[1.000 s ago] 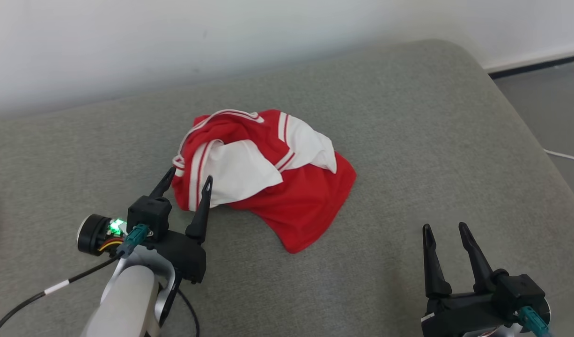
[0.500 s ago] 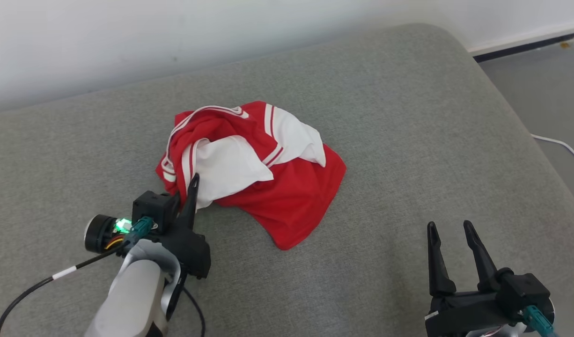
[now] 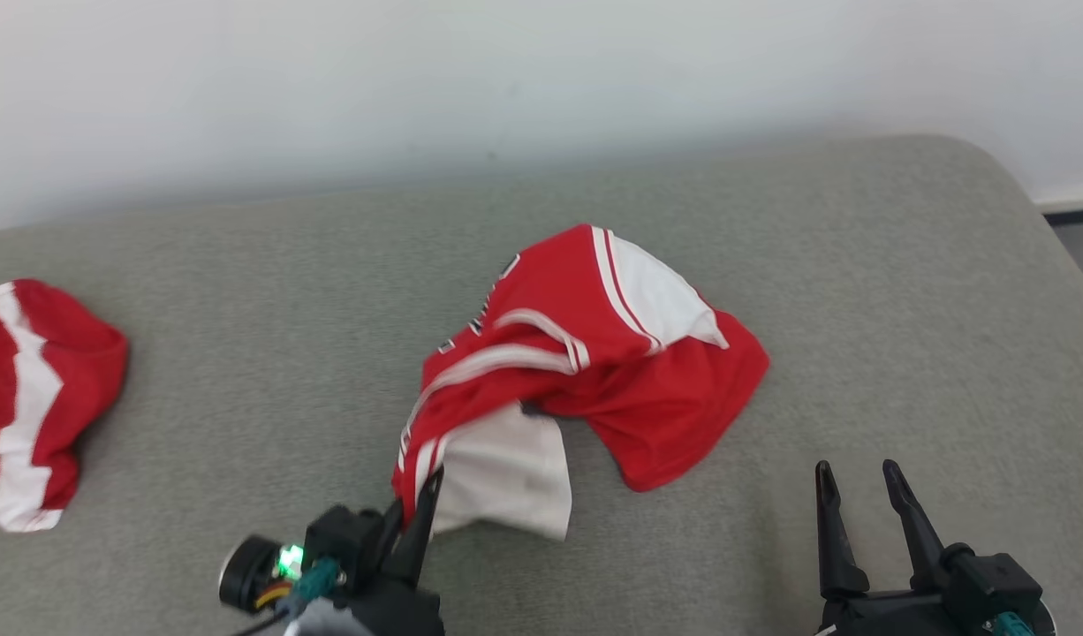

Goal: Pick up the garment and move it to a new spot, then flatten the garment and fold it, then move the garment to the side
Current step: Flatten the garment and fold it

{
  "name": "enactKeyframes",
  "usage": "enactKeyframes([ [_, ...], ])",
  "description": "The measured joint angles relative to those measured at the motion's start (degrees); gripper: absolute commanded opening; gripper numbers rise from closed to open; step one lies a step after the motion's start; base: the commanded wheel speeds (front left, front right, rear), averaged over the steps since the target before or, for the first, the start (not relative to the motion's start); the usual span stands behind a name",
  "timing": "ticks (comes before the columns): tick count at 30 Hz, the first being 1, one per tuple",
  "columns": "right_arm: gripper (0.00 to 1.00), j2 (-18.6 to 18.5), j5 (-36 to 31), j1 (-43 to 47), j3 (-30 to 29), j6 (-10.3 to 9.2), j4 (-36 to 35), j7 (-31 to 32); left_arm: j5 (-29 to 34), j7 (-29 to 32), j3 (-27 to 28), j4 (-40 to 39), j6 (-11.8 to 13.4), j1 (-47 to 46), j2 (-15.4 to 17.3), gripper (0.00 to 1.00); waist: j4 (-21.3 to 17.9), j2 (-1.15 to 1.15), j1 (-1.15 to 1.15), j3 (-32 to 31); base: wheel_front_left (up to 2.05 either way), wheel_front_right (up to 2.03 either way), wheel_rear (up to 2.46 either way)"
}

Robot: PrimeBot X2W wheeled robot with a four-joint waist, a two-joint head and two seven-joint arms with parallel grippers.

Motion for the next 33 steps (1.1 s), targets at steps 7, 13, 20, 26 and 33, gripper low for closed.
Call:
enactKeyframes([
  [7, 1.00, 0.00, 0.18, 0.47, -0.05, 0.00, -0.01, 0.00, -3.01, 4.69, 0.05, -9.31, 1.71, 11.57, 1.66, 0.00, 4.94, 0.00, 0.00, -1.96, 0.00, 0.00, 0.00],
  [13, 1.00, 0.02, 0.18, 0.48, 0.20, 0.00, 0.46, 0.00, -4.48, 5.56, 1.26, -10.35, 3.53, 17.92, 3.23, 0.00, 6.35, 0.00, -0.01, -3.37, 0.00, 0.00, 0.00],
  [20, 1.00, 0.01, 0.08, 1.18, -0.09, 0.00, 0.65, 0.00, -4.41, 2.32, 0.89, -10.67, 4.39, 18.25, 2.58, 1.00, 6.23, 0.00, -0.01, -4.35, 0.00, 0.00, 0.00],
  [26, 1.00, 0.01, 0.09, 1.56, -0.23, 0.00, 0.78, 0.00, -3.83, -0.16, 1.59, -16.26, 4.42, 15.42, 2.59, 1.00, 7.11, 0.00, 0.00, -4.63, 0.00, 0.00, 0.00],
  [33, 1.00, 0.01, 0.18, 1.49, 0.29, 0.00, 0.98, 0.00, -3.26, -2.12, 5.81, -19.38, 7.47, 14.21, 4.15, 1.00, 6.77, 0.00, 0.00, -5.10, 0.00, 0.00, 0.00],
])
